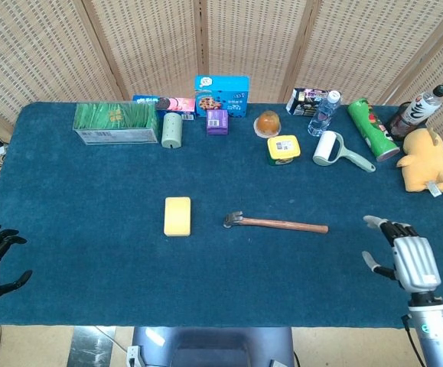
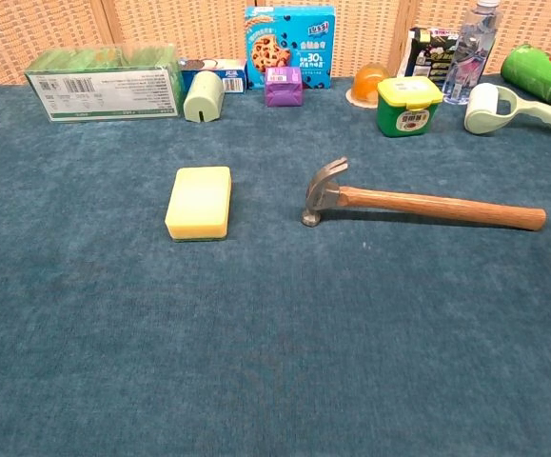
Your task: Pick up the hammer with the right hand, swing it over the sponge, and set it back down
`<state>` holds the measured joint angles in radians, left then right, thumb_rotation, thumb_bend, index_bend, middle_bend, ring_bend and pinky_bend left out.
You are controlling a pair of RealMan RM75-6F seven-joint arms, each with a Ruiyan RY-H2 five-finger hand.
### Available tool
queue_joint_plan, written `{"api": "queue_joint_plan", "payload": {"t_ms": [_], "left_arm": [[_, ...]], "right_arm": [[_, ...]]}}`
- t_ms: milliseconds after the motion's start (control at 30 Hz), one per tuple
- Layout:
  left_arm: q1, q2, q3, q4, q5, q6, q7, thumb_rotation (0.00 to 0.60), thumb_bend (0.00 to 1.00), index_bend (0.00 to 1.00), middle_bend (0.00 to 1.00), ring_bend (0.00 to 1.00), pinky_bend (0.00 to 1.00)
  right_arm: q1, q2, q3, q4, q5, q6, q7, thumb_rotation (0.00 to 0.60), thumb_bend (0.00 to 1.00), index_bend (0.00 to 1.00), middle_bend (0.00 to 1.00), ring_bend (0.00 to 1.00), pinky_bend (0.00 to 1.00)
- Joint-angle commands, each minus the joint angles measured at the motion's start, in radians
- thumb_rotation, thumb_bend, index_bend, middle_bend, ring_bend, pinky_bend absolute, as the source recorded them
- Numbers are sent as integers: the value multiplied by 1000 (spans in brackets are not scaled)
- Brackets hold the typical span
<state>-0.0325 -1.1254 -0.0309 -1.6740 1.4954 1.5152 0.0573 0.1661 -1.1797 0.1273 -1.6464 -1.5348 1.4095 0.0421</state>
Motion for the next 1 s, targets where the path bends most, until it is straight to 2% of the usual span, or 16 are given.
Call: {"api": "queue_joint_plan", "payload": {"t_ms": [33,200,367,567,1000], "left_arm": [[-9,8,-6,-1,-2,-8,3,600,225,327,248,120,106],[-32,28,-16,-13,-2,-32,18,600,224,326,249,120,106],[-46,46,-29,-22,13,-25,11,600,224,326,249,120,106],[-54,70,-40,-32,14,-20,8,600,224,327,248,120,106],[-69,78,-46,-16,-5,-37,-14,600,225,327,248,120,105]], "right_arm": [[75,-34,29,-67,48,-98,-91,600,333,223,366,379,304],[156,-88,61,-132,164,-217,-202,600,331,208,366,380,306],[232,-153,86,-122,274,-298,-322,600,329,206,363,364,303],[292,-215,98,-102,379,-336,-423,600,328,206,325,303,271],[419,-308,114,-3,611,-398,-584,600,329,206,321,281,237]]}}
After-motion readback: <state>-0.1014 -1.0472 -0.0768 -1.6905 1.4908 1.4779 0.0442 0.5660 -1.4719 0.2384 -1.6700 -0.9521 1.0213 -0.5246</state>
